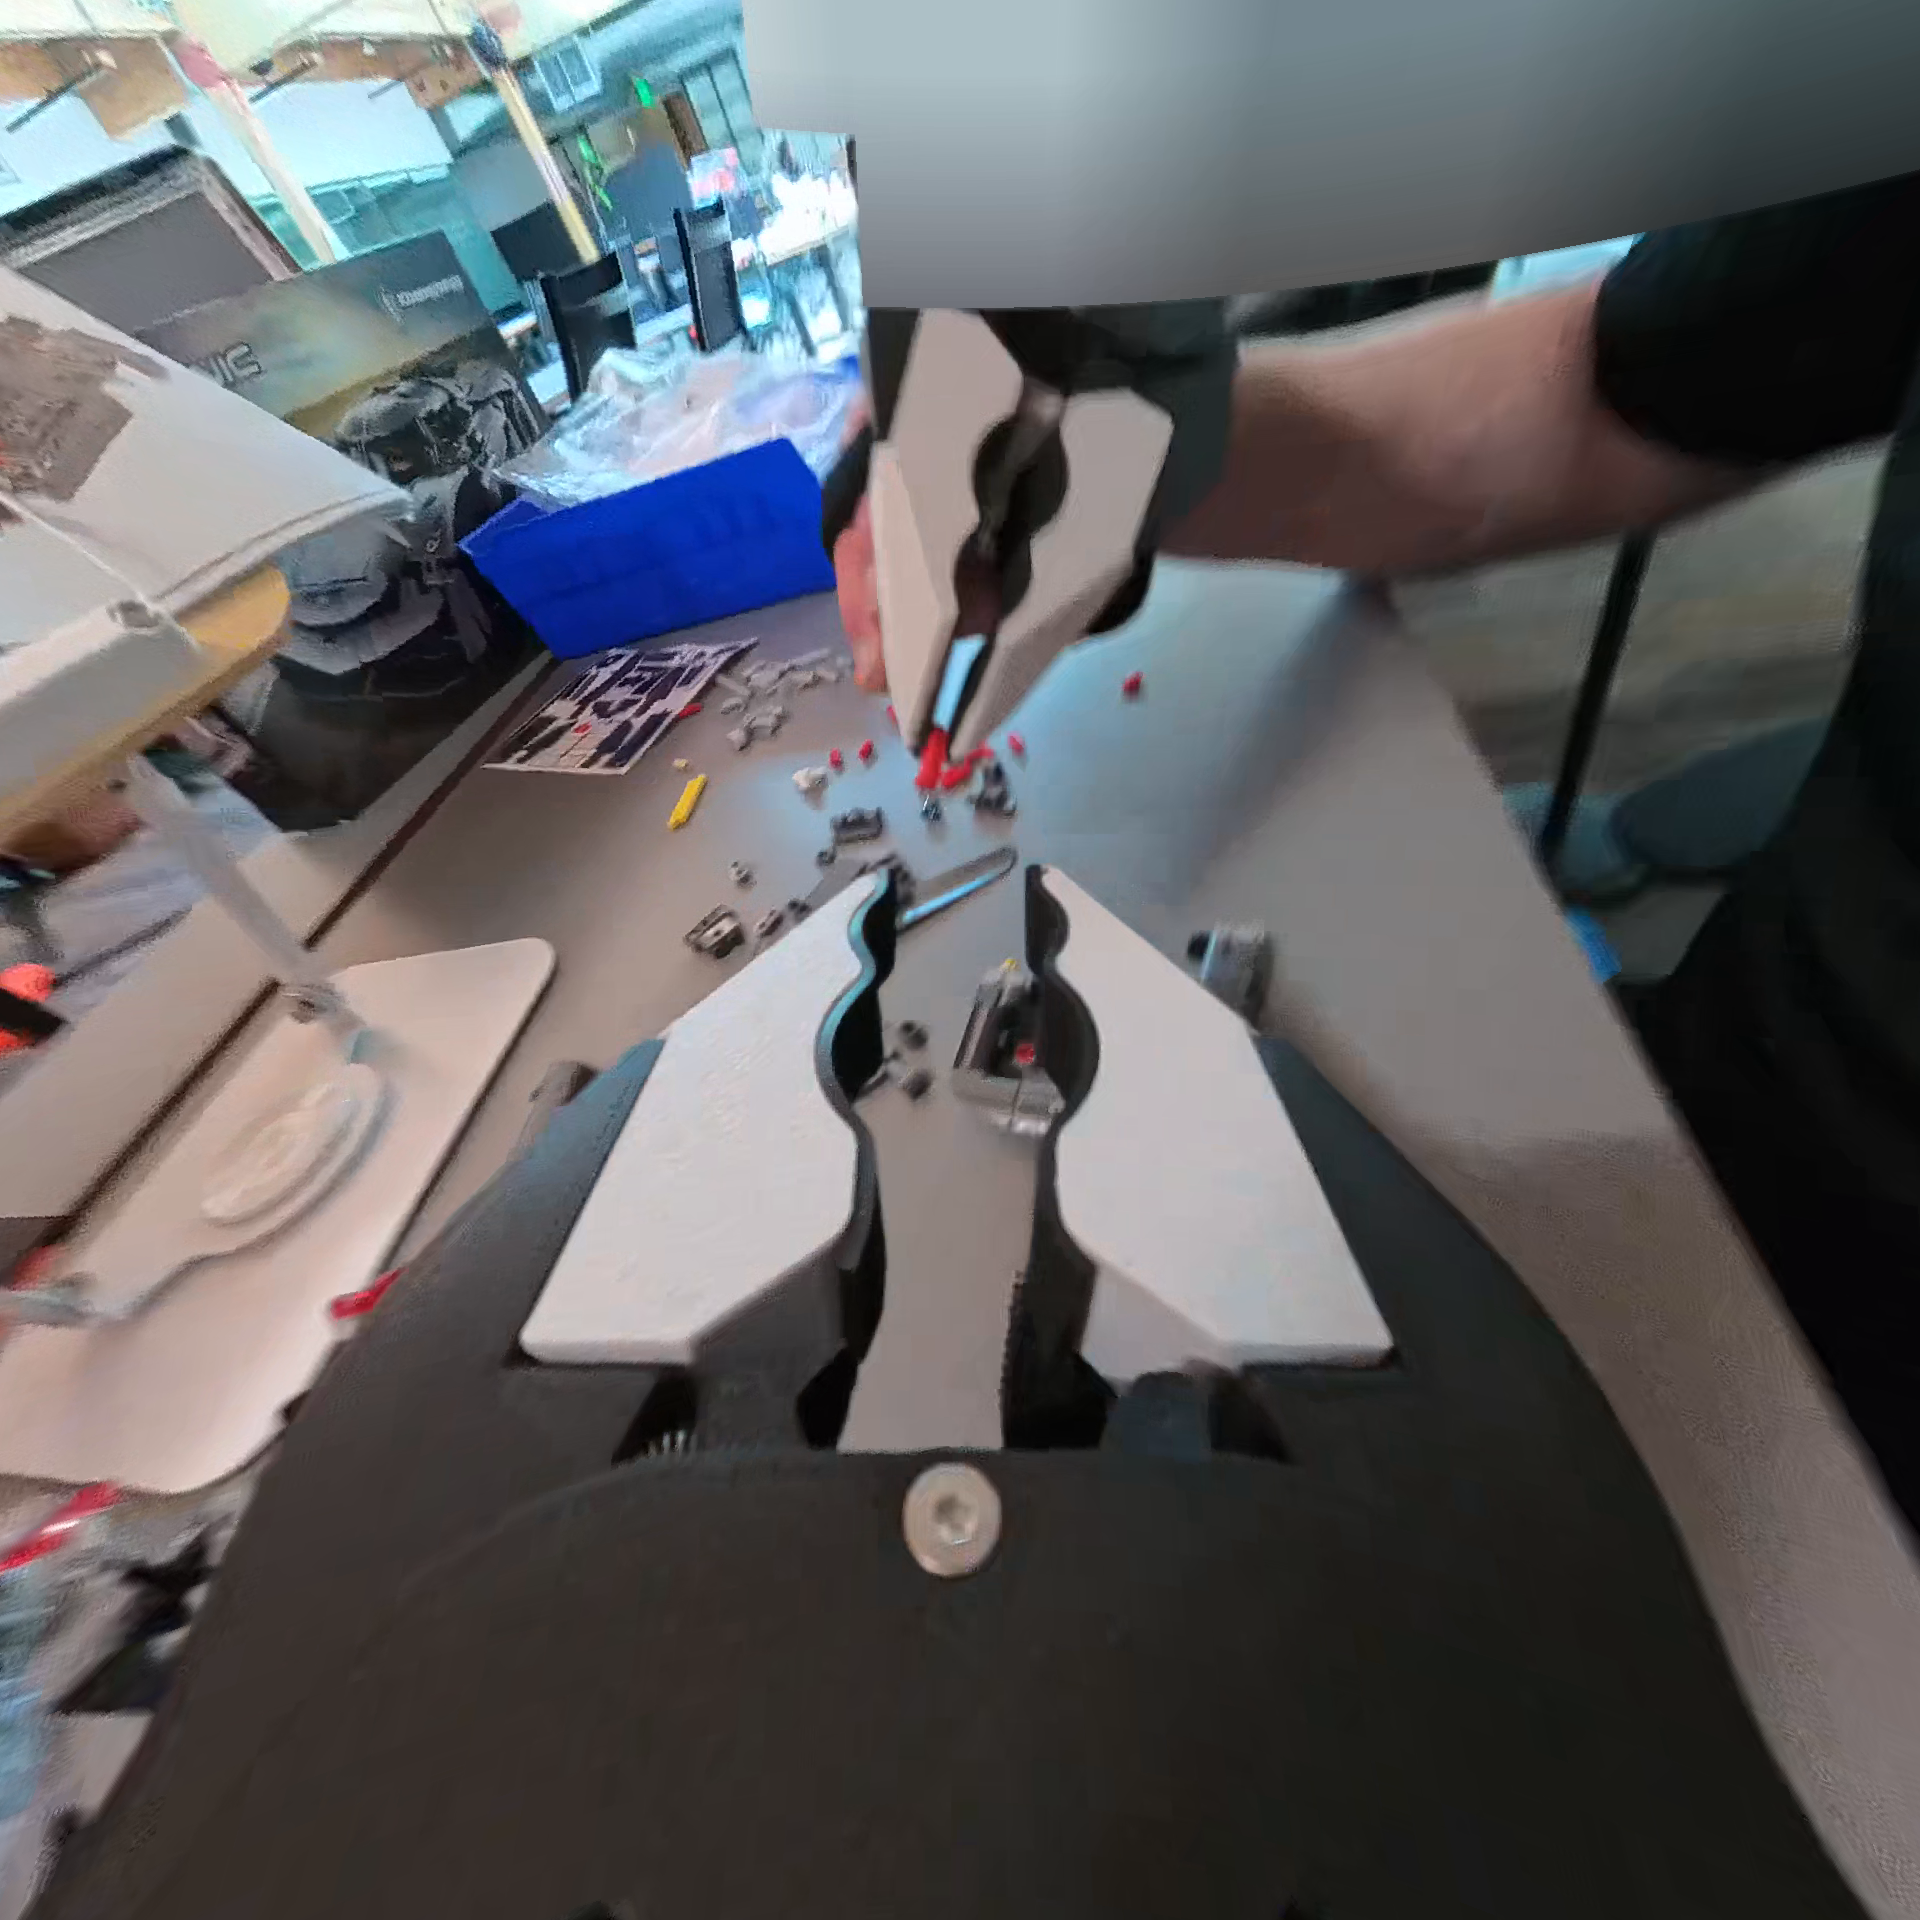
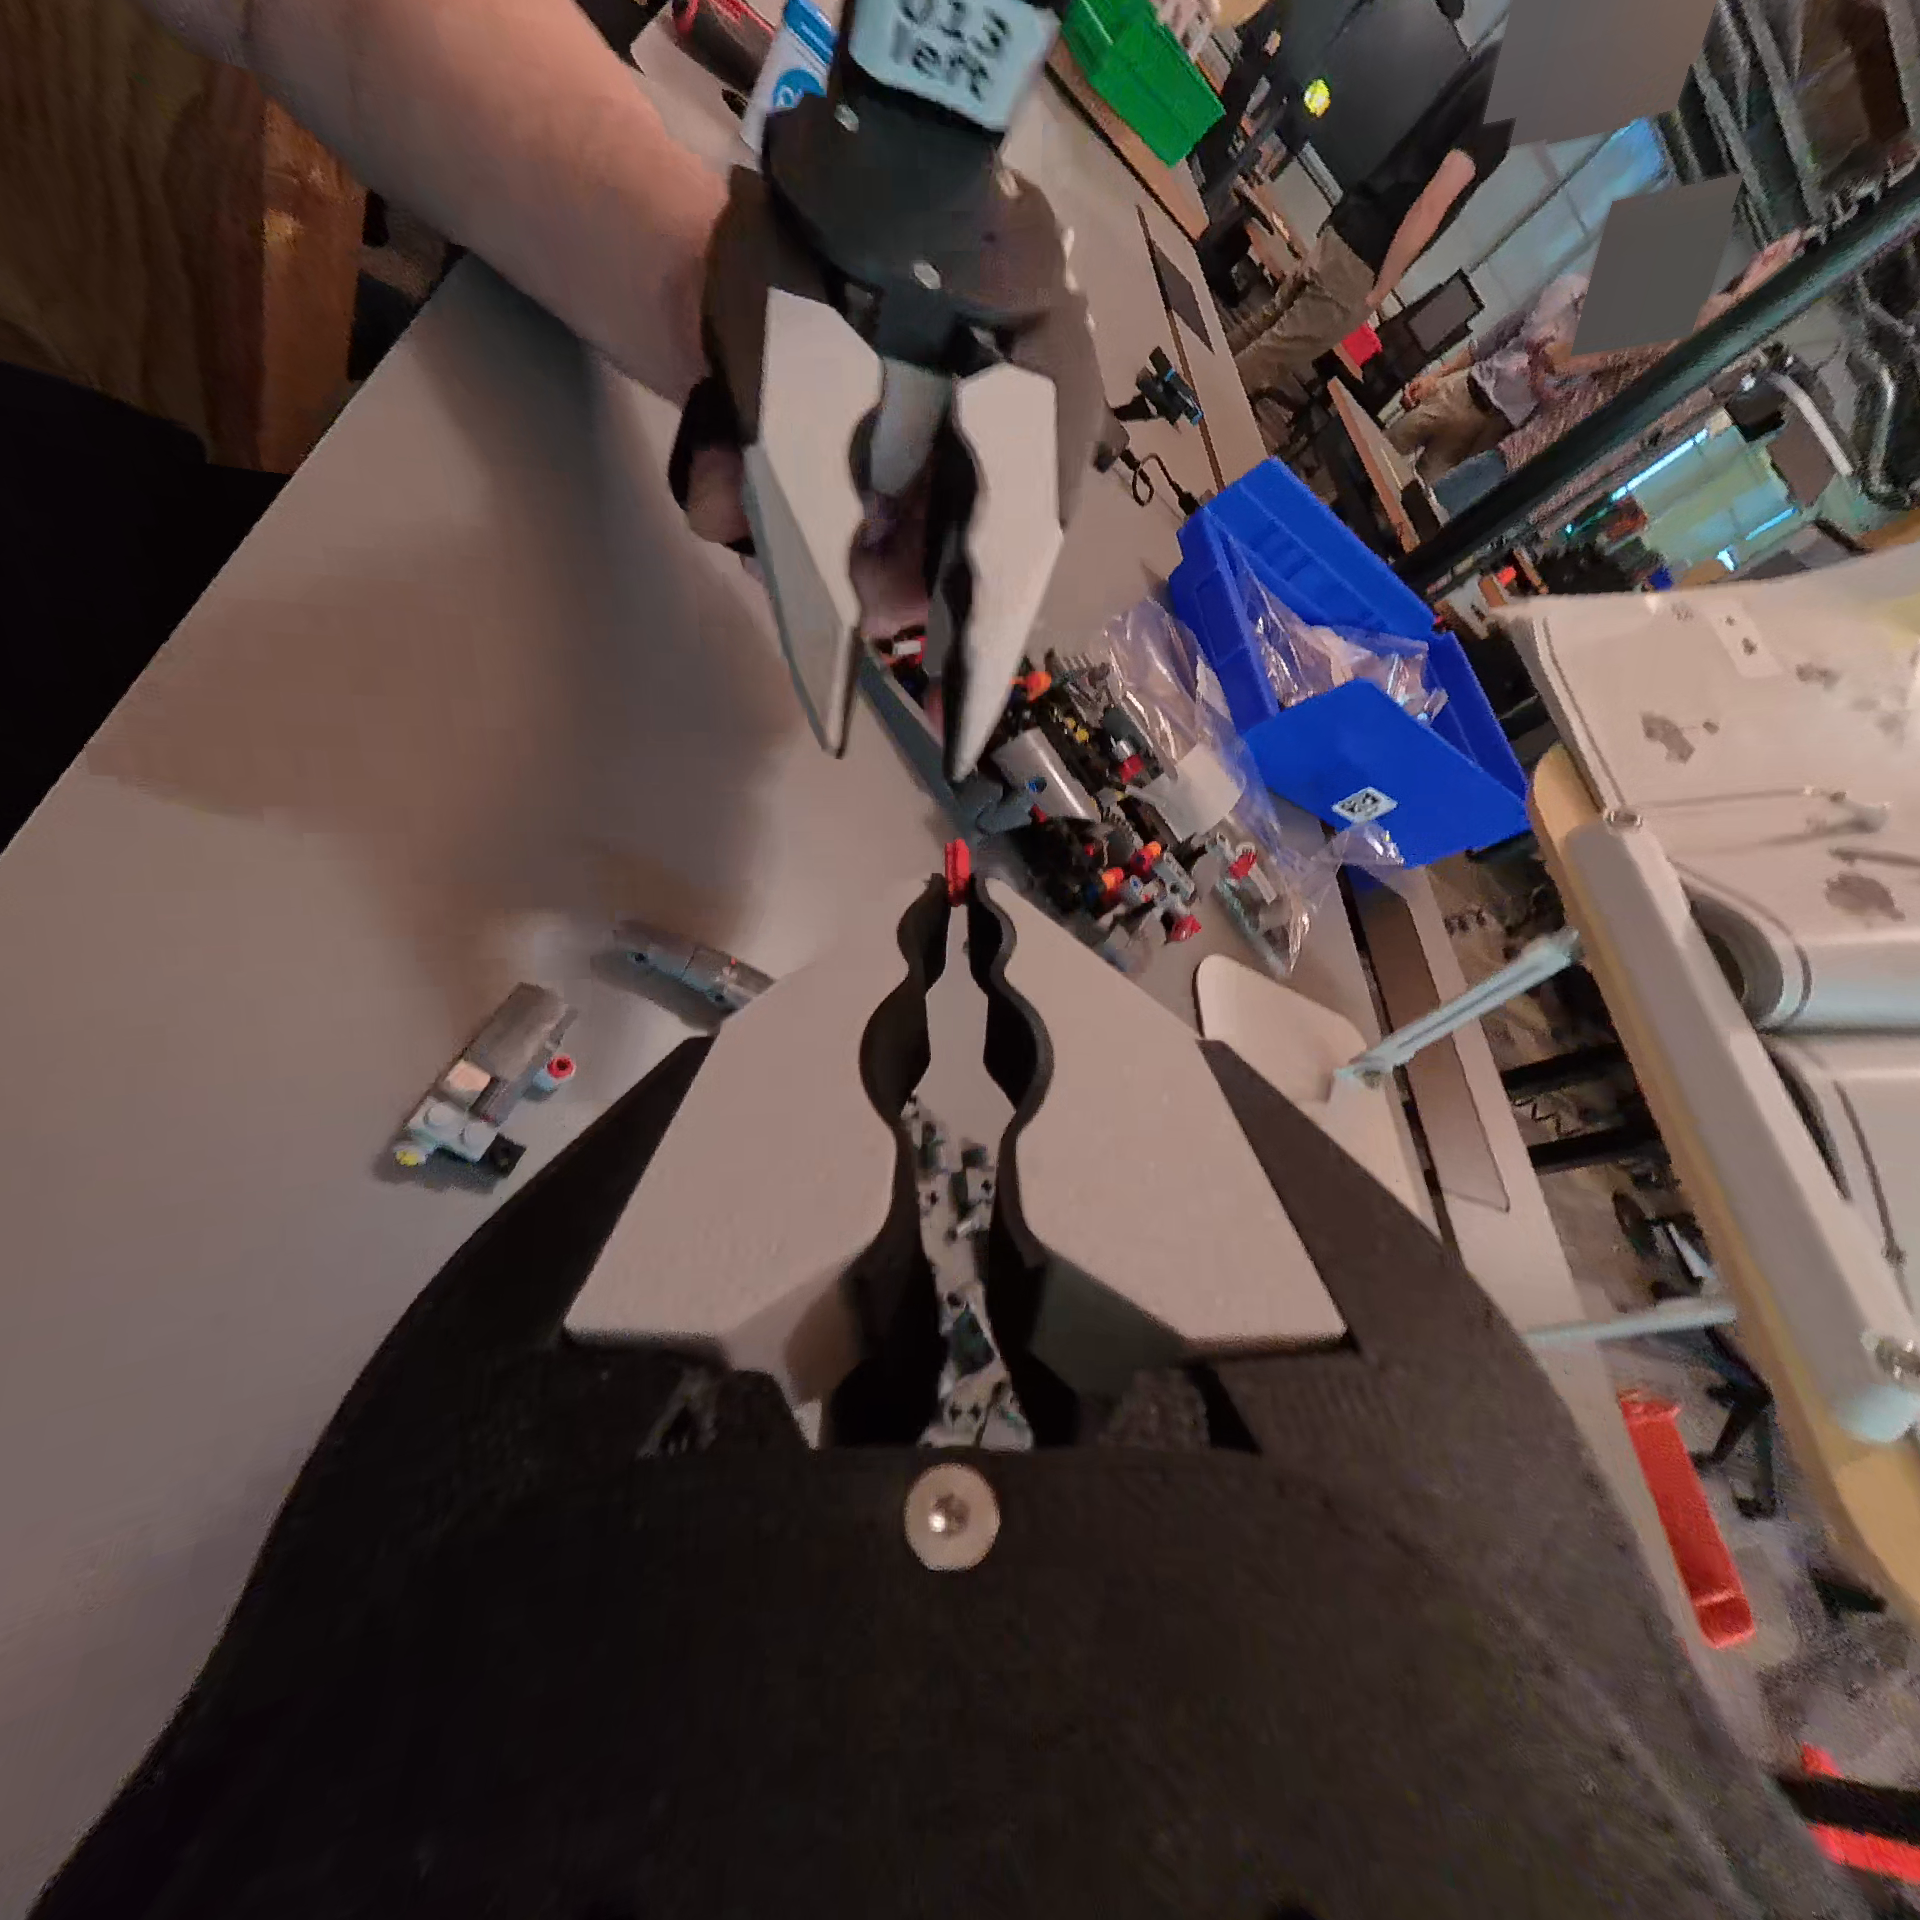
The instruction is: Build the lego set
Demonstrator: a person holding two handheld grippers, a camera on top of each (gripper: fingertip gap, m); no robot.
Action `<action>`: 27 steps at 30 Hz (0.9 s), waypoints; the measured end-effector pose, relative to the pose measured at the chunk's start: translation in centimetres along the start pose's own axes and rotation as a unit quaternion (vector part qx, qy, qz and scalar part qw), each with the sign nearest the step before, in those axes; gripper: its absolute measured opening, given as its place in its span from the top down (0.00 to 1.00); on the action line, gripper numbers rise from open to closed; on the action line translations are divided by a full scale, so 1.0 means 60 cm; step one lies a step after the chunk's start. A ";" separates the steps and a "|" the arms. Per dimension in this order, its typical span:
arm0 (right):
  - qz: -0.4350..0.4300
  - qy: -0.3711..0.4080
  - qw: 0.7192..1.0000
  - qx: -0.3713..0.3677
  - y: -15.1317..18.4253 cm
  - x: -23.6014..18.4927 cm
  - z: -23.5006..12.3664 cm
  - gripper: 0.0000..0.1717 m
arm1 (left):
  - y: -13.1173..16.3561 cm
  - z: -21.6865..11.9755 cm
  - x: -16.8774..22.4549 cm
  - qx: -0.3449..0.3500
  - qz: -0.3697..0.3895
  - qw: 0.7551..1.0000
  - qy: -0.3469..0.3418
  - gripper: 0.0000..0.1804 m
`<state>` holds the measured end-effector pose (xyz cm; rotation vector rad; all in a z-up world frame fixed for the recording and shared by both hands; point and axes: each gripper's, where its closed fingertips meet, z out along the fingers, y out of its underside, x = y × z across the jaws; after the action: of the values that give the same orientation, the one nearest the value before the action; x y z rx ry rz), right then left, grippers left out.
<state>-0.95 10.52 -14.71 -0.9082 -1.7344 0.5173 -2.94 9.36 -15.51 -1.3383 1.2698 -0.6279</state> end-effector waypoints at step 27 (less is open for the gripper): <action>0.039 -0.009 0.999 -0.001 0.042 -0.018 -0.016 1.00 | 0.132 0.057 0.071 -0.167 0.420 0.892 -0.024 0.99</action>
<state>0.92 11.15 -16.84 -0.9792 -1.7208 0.5771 -1.12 8.38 -24.92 -0.9069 1.7912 0.2433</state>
